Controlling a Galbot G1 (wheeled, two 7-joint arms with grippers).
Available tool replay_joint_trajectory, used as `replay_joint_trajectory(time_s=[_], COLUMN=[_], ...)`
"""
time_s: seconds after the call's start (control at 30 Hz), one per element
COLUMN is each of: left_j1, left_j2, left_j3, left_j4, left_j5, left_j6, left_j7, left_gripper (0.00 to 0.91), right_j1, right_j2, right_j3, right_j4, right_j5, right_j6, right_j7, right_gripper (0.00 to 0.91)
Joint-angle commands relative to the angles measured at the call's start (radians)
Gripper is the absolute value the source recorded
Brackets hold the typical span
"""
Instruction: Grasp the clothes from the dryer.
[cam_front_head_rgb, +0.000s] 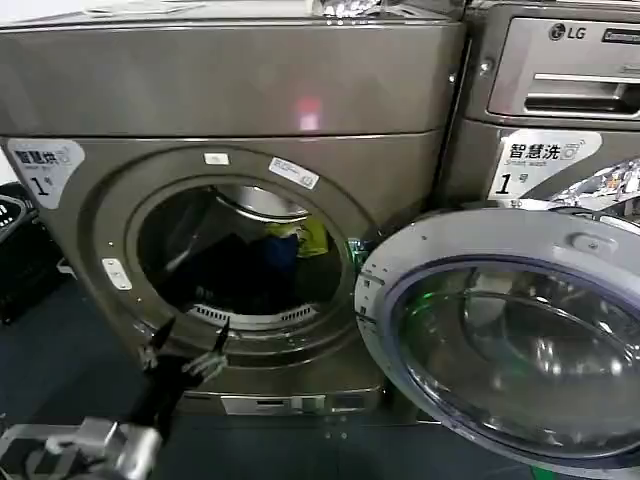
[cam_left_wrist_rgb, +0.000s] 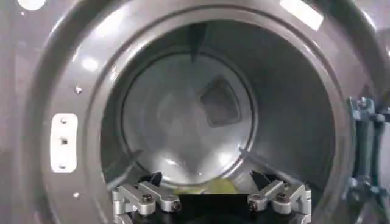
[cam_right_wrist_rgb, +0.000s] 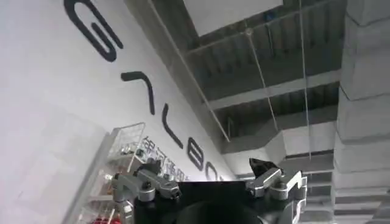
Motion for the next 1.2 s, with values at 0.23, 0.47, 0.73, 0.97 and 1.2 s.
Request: replay_joint_trajectory(time_s=[0.23, 0.47, 0.73, 0.97, 1.2], left_j1=[-0.500, -0.681, -0.873, -0.964, -1.053], left_j2=[-0.028, -0.065, -0.100, -0.121, -0.073], left_j3=[0.181, 0.212, 0.256, 0.257, 0.415], left_j4=[0.596, 0.842, 1.106, 1.331, 1.421], left_j5=[0.005, 0.035, 0.025, 0.054, 0.249], left_j6=[-0.097, -0.123, -0.111, -0.113, -0.053], left_j7=[-0.067, -0.073, -0.062, -0.006, 0.372], left_gripper=[0.907, 0.907, 0.907, 0.907, 0.907], right_j1=[-0.019, -0.006, 0.006, 0.022, 0.030], right_j2=[0.003, -0.003, -0.017, -0.022, -0.017], right_j3=[0.022, 0.014, 0.008, -0.005, -0.021], right_j4=[0.011, 0.000, -0.016, -0.027, -0.029], right_j5=[0.010, 0.006, 0.006, 0.005, 0.001], right_j6=[0.010, 0.009, 0.010, 0.016, 0.019], right_j7=[0.001, 0.002, -0.001, -0.004, -0.008], right_gripper=[0.907, 0.907, 0.907, 0.907, 0.907])
